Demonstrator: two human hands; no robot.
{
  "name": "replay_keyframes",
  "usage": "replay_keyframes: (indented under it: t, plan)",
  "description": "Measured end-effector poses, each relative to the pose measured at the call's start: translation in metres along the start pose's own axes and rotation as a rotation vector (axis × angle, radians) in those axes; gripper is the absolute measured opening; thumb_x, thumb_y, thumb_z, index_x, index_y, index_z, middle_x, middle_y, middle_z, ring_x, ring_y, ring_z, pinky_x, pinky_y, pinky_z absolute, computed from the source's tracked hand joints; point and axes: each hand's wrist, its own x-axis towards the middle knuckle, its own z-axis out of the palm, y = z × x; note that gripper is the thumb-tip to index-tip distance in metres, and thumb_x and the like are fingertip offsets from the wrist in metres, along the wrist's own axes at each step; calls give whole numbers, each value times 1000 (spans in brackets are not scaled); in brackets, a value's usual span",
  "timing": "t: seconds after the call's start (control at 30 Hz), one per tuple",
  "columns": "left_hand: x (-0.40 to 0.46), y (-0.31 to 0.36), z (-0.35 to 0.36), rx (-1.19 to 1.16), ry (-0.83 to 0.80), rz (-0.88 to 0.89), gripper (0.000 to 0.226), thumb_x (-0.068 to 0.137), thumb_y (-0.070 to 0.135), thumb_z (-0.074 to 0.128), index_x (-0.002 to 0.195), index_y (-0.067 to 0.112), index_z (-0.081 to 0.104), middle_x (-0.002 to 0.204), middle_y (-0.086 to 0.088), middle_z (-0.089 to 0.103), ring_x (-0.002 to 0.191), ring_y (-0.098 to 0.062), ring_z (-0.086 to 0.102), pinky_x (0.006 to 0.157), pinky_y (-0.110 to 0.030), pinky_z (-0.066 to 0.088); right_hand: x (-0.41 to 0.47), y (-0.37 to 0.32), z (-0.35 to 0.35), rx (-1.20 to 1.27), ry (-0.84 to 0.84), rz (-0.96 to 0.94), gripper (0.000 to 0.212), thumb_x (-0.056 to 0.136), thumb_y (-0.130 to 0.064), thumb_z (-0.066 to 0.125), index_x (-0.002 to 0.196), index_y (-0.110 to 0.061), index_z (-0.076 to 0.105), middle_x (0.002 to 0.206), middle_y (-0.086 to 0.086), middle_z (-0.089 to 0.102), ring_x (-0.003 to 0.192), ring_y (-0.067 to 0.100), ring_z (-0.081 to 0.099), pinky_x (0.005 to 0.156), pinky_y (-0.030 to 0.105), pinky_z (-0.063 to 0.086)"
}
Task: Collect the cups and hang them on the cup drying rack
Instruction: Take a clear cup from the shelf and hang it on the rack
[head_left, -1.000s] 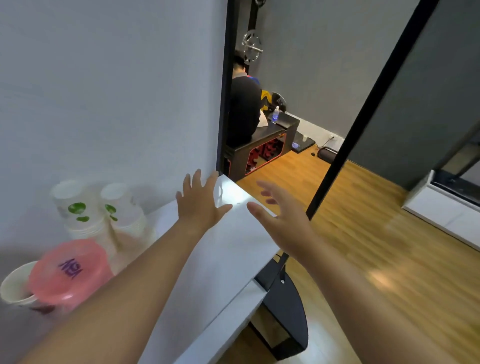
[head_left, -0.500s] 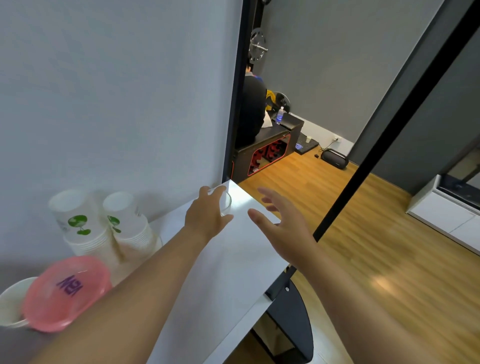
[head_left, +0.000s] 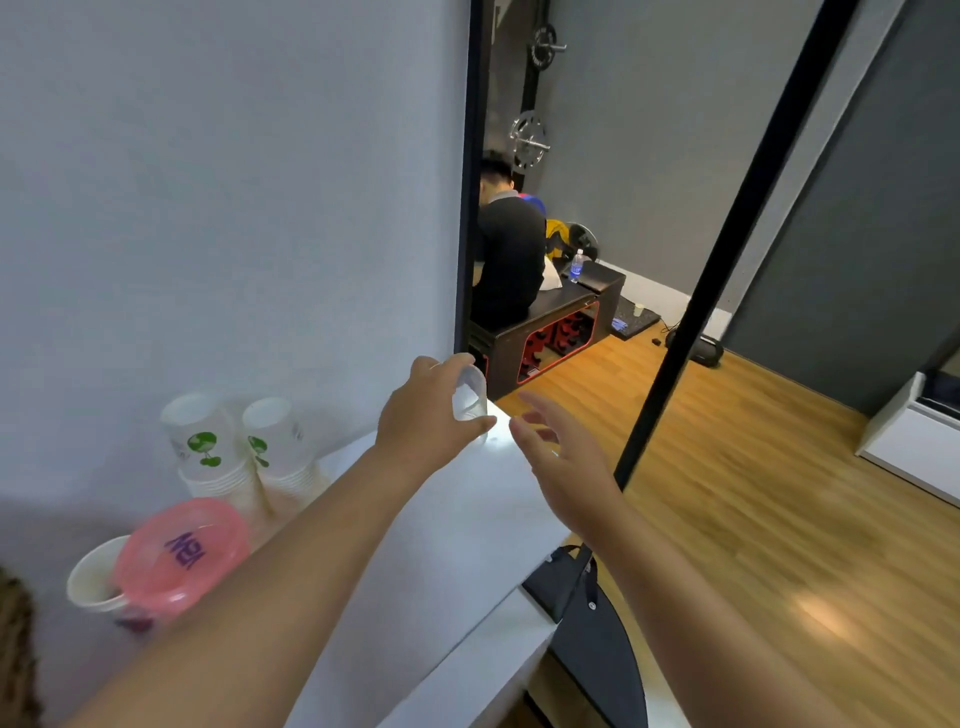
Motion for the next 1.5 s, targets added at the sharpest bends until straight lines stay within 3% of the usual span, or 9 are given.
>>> replay_keyframes:
  t: [0.07,0.2,0.33,0.47,0.67,0.73,0.93,1.17,1.5]
  plan:
    - [-11,19,-22,-13,12,18,81,71,64,78,140,42,43,132,1,52,104,-18,63,74,-20,47,-10,-8,-9,67,-21,-8,45,107,-46,50,151,-38,49,136,-20,54,119,3,54,103,44,55]
    - [-43,60,-71,15,65,25,80,74,62,78,143,40,43,134,1,51,108,-20,62,76,-22,44,-32,-34,-33,147,-48,-101,41,111,-42,43,152,-39,47,129,-36,47,127,2,52,109,46,51]
    - [-85,102,-122,43,134,8,81,72,65,77,142,43,43,130,3,50,101,-13,59,76,-23,41,-61,-62,-54,229,-90,-180,45,112,-41,39,156,-36,44,156,-15,46,144,11,43,115,53,45]
    - [-137,141,-169,73,213,-33,80,69,67,77,139,46,44,123,6,50,89,-6,54,75,-22,38,-101,-87,-66,302,-172,-244,42,110,-47,40,152,-43,45,157,-12,46,144,13,42,116,55,43]
    - [-231,185,-232,56,244,-120,80,65,68,78,136,50,46,120,10,50,97,-7,55,77,-23,38,-178,-130,-69,516,-339,-208,25,110,-51,38,127,-60,54,140,-19,54,126,5,54,82,30,56]
    - [-262,194,-258,13,260,-146,80,64,69,80,135,51,48,120,11,50,95,-4,56,82,-25,43,-202,-151,-67,614,-383,-168,25,110,-49,38,118,-62,58,131,-18,60,119,4,58,80,33,62]
    - [-350,211,-340,11,343,-209,82,61,70,81,135,52,49,122,11,52,102,-11,59,92,-31,48,-282,-220,-43,898,-615,-69,34,109,-50,43,135,-45,64,131,-4,68,121,20,64,82,53,65]
    - [-483,194,-428,61,457,-313,82,63,73,78,136,52,47,122,12,52,99,-8,60,76,-24,51,-399,-285,25,1189,-1055,57,48,106,-60,44,135,-31,68,131,14,74,123,34,69,85,52,62]
    - [-699,134,-533,118,515,-516,95,63,72,80,146,43,44,123,12,54,105,-10,60,92,-37,56,-606,-357,152,1388,-1384,309,53,106,-49,54,138,-9,67,142,21,65,131,36,63,104,46,55]
